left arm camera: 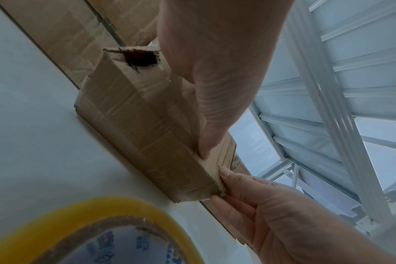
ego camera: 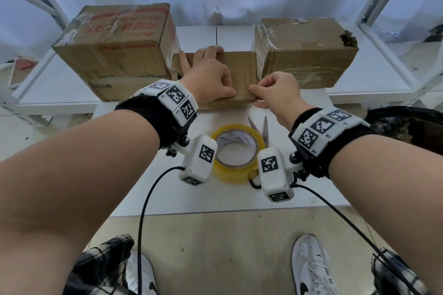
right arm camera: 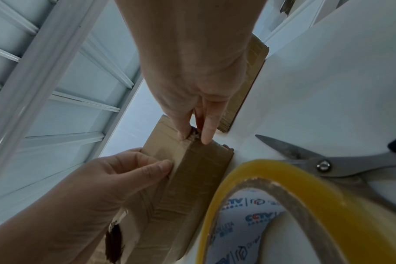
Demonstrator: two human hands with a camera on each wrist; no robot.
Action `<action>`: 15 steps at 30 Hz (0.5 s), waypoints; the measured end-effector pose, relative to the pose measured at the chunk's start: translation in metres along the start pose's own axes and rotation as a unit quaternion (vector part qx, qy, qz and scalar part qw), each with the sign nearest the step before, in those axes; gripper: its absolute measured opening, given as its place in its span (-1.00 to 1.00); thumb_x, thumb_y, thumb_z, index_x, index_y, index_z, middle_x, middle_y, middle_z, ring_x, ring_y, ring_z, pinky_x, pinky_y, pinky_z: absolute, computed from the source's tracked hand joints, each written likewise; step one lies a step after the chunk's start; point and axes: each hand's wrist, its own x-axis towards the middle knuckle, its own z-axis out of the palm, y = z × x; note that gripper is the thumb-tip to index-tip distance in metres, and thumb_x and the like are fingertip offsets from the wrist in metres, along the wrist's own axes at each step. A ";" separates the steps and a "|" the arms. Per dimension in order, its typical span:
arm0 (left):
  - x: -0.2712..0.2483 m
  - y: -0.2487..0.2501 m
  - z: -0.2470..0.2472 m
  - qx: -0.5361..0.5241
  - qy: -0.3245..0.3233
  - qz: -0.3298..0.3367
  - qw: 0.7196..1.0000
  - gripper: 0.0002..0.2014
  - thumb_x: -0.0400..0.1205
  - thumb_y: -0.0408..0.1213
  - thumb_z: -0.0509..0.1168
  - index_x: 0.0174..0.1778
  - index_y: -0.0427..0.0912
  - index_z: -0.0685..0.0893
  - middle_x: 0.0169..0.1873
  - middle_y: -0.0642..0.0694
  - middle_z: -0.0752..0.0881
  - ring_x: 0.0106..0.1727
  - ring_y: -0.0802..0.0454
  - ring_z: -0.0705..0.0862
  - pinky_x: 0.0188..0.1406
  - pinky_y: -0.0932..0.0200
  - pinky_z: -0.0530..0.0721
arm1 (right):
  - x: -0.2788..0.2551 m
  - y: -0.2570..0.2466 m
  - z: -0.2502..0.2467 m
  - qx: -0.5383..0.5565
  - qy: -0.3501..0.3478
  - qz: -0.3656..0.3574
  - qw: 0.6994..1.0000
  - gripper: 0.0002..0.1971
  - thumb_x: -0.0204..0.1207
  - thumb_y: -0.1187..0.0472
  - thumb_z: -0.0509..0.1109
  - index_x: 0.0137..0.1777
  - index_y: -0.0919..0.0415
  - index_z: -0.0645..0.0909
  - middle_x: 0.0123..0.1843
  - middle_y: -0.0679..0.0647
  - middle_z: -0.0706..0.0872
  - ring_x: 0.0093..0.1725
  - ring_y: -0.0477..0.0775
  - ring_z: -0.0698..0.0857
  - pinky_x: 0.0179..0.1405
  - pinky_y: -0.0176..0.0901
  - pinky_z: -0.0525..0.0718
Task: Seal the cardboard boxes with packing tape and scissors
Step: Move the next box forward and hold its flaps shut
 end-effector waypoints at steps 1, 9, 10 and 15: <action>0.000 0.001 0.001 0.000 -0.001 0.000 1.000 -0.88 0.50 -0.02 0.45 -0.23 0.03 0.76 0.58 0.02 0.18 0.63 -0.09 -0.01 0.51 -0.47 -0.37 | 0.000 -0.001 0.000 -0.001 -0.002 0.001 1.000 -0.81 0.46 0.30 0.54 -0.22 0.22 0.54 -0.12 0.16 0.67 -0.04 0.12 0.75 -0.16 -0.05 0.82; 0.001 0.006 0.009 0.003 0.012 -0.014 1.000 -0.87 0.51 -0.04 0.43 -0.31 0.06 0.68 0.59 0.02 0.17 0.64 -0.08 -0.03 0.48 -0.50 -0.36 | 0.003 -0.002 0.000 -0.040 -0.010 -0.011 0.999 -0.79 0.48 0.33 0.52 -0.25 0.21 0.52 -0.17 0.11 0.62 -0.11 0.08 0.72 -0.21 -0.11 0.81; 0.001 0.006 0.010 0.001 0.013 -0.012 1.000 -0.87 0.52 -0.05 0.42 -0.30 0.04 0.68 0.60 0.01 0.16 0.64 -0.08 -0.03 0.49 -0.49 -0.34 | 0.003 -0.002 0.000 -0.055 -0.009 -0.025 0.998 -0.80 0.49 0.34 0.51 -0.24 0.21 0.52 -0.18 0.10 0.62 -0.13 0.07 0.71 -0.25 -0.14 0.80; -0.001 -0.008 0.005 -0.042 0.009 0.023 0.999 -0.81 0.50 0.03 0.45 -0.25 -0.01 0.71 0.62 0.00 0.15 0.66 -0.06 -0.05 0.55 -0.42 -0.32 | -0.002 0.003 -0.007 -0.155 -0.053 -0.151 0.975 -0.86 0.49 0.24 0.51 -0.12 0.17 0.56 -0.19 0.03 0.63 -0.14 0.11 0.71 -0.11 -0.02 0.78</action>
